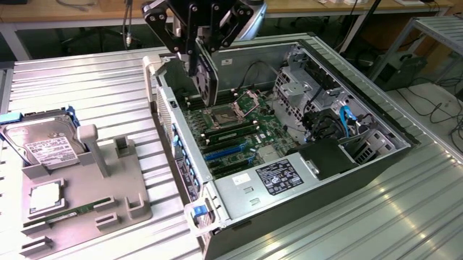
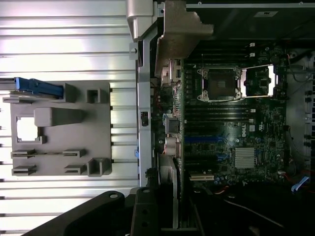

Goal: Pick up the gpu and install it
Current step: 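Pick up the gpu and move the gpu toward the slot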

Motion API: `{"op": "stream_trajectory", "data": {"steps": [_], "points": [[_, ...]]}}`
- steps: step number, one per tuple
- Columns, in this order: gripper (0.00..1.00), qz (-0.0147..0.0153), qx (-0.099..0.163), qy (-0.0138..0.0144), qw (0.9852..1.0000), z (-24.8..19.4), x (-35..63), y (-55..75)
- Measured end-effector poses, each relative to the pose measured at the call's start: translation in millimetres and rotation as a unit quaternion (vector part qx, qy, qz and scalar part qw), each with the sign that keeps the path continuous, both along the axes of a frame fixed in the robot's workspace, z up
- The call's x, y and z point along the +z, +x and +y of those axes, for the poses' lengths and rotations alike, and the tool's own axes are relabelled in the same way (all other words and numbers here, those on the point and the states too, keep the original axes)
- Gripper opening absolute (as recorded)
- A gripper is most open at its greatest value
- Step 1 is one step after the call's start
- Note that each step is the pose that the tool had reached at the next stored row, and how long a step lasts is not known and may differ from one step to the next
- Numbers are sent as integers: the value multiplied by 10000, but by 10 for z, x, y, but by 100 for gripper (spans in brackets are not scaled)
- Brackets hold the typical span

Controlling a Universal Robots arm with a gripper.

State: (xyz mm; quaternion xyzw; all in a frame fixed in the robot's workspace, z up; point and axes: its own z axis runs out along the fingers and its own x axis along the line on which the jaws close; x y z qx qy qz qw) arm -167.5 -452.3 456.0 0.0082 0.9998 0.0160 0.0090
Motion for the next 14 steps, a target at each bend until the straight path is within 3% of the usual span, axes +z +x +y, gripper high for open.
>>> {"op": "stream_trajectory", "data": {"steps": [14], "points": [[28, 0, 0, 0, 10000, 0, 0, 217]]}}
